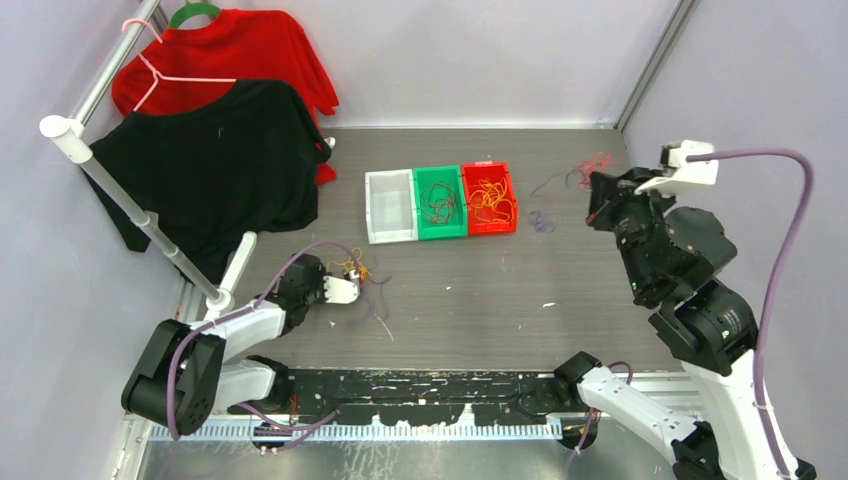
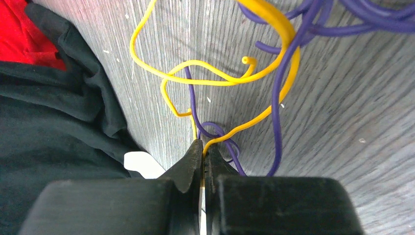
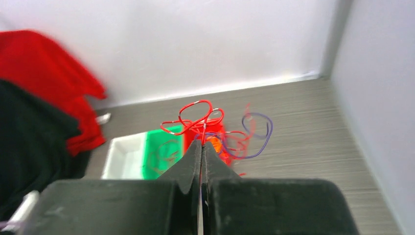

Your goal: Untangle the cables

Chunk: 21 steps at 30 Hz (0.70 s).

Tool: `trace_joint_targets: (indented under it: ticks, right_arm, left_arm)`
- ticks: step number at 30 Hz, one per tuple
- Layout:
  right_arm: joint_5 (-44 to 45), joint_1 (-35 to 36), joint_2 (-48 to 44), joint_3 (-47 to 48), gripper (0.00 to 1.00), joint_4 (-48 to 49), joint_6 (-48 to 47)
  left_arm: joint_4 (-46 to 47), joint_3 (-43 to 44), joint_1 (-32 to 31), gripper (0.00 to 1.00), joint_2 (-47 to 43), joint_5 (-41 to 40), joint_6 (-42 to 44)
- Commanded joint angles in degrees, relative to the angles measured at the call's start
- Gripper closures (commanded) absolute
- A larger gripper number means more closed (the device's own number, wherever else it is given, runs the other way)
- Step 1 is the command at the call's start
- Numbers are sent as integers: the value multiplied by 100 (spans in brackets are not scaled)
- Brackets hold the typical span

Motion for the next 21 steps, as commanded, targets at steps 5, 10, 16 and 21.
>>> trace_joint_targets:
  ticks: [5, 10, 16, 21]
  right_arm:
    - [1012, -33, 142, 402, 99, 157, -748]
    - [-533, -28, 749, 356, 99, -208, 73]
    - [-2247, -28, 875, -321, 99, 482, 806]
    - [-3556, -24, 1277, -685, 99, 1247, 1645]
  left_arm:
    - [-982, -272, 73, 100, 236, 447, -137]
    - [-1300, 157, 77, 94, 82, 394, -708]
    - [-3908, 1726, 73, 47, -904, 1264, -1539]
    - [-5116, 2427, 67, 0, -1594, 2046, -1467]
